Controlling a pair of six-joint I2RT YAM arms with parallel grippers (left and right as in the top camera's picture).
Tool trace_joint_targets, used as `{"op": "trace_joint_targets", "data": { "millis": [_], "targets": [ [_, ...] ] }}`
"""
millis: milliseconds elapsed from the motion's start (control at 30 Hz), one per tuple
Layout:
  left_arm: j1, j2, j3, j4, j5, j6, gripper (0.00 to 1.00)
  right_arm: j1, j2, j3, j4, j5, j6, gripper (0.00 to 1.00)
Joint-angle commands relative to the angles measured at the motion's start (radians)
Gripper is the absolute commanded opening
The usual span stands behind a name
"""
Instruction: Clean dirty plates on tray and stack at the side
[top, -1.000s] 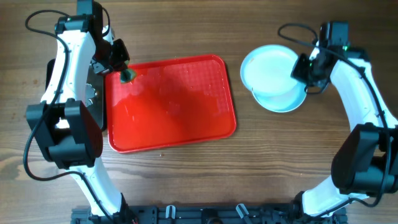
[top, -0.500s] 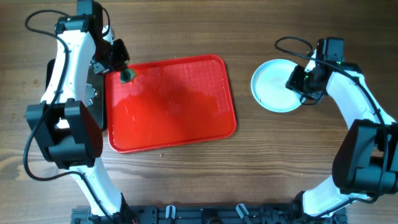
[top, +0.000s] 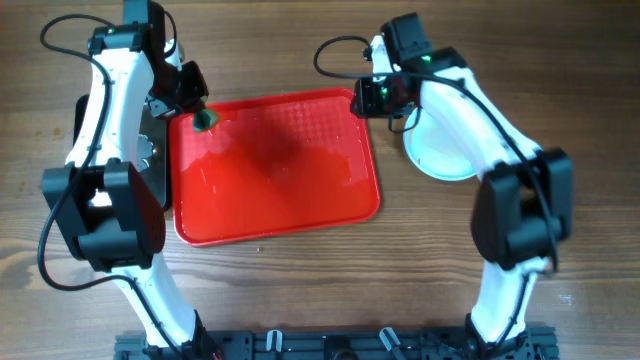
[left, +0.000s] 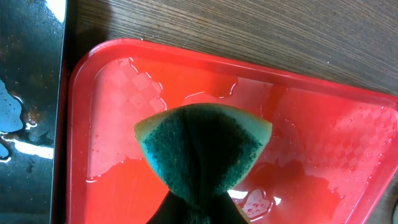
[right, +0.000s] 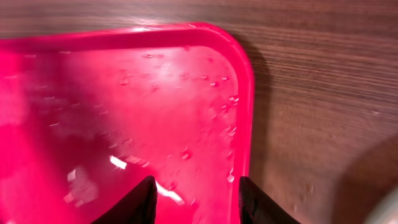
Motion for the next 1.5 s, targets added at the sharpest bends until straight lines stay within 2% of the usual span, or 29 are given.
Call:
{"op": "trace_joint_targets", "data": {
  "millis": [0, 133, 300, 633, 700, 767, 933, 1200, 1367, 1467],
  "targets": [
    [-0.003, -0.018, 0.002, 0.002, 0.016, 0.020, 0.06, 0.000, 0.081, 0.024, 0.005, 0.035, 0.008, 0.46],
    [-0.003, -0.018, 0.002, 0.002, 0.015, 0.020, 0.06, 0.000, 0.110, 0.024, 0.034, 0.053, 0.033, 0.47],
    [-0.003, -0.018, 0.002, -0.005, 0.015, 0.020, 0.06, 0.003, 0.124, 0.023, 0.039, 0.065, 0.063, 0.27],
    [-0.003, -0.018, 0.002, -0.005, 0.016, 0.021, 0.05, 0.005, 0.175, 0.011, 0.016, 0.084, 0.153, 0.27],
    [-0.003, -0.018, 0.002, -0.005, 0.015, 0.021, 0.06, 0.005, 0.180, 0.011, 0.008, 0.084, 0.164, 0.20],
    [-0.003, -0.018, 0.002, -0.005, 0.015, 0.021, 0.06, 0.005, 0.183, 0.011, 0.003, 0.084, 0.167, 0.04],
    [-0.003, -0.018, 0.002, -0.005, 0.015, 0.021, 0.06, 0.005, 0.183, 0.011, -0.011, 0.142, 0.296, 0.04],
    [-0.003, -0.018, 0.002, -0.006, 0.015, 0.021, 0.06, -0.019, 0.182, 0.012, -0.015, 0.129, 0.293, 0.04],
    [-0.003, -0.018, 0.002, -0.006, 0.016, 0.021, 0.06, -0.076, 0.181, 0.012, -0.031, 0.044, 0.291, 0.04],
    [-0.003, -0.018, 0.002, -0.005, 0.016, 0.021, 0.07, -0.096, 0.182, 0.014, -0.023, 0.004, 0.238, 0.04]
  ]
}}
